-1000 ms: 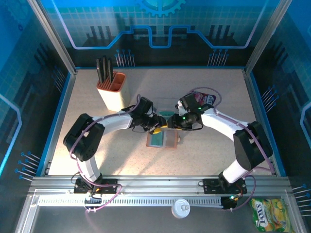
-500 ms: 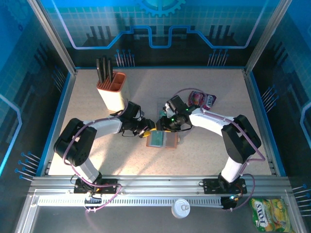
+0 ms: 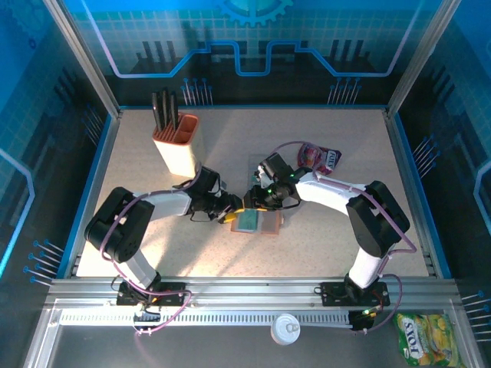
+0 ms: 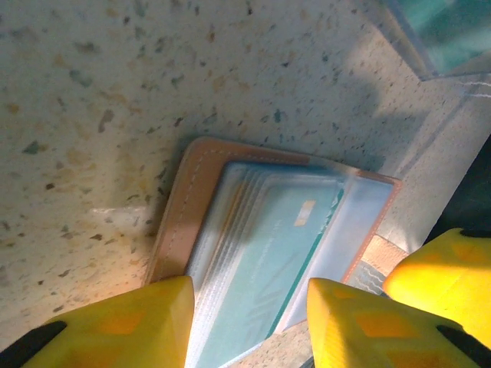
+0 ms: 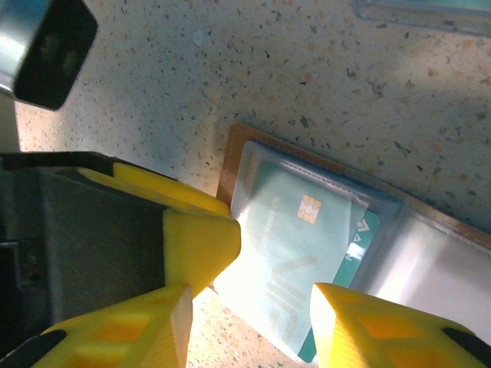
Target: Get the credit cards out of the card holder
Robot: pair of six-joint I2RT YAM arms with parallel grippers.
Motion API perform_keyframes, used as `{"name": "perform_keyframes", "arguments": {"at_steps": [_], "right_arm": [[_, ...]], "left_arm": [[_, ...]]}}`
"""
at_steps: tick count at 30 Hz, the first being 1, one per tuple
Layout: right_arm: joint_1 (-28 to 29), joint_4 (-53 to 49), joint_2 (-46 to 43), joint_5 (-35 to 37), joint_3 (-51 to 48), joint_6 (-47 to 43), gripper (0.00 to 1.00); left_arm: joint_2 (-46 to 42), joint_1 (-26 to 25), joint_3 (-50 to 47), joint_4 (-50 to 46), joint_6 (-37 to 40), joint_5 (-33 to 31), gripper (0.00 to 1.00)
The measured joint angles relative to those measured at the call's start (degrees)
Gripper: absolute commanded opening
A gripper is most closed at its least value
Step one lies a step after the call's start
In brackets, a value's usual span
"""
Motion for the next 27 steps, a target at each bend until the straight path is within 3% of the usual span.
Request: {"name": "perform_keyframes", "arguments": {"at_steps": [16,27], "right_arm": [[0.0,2.19,-0.02,-0.35,-3.23,0.2,0.45],[0.22,2.1,-0.02,-0.35,-4.17,0.17,0.45]], "left_arm": [[-0.61,-1.46,-1.29,1.2,-1.44,0.33,0.43],[-0.9,-2.93,-1.29,1.25,-1.73,-0.26,0.32]]}}
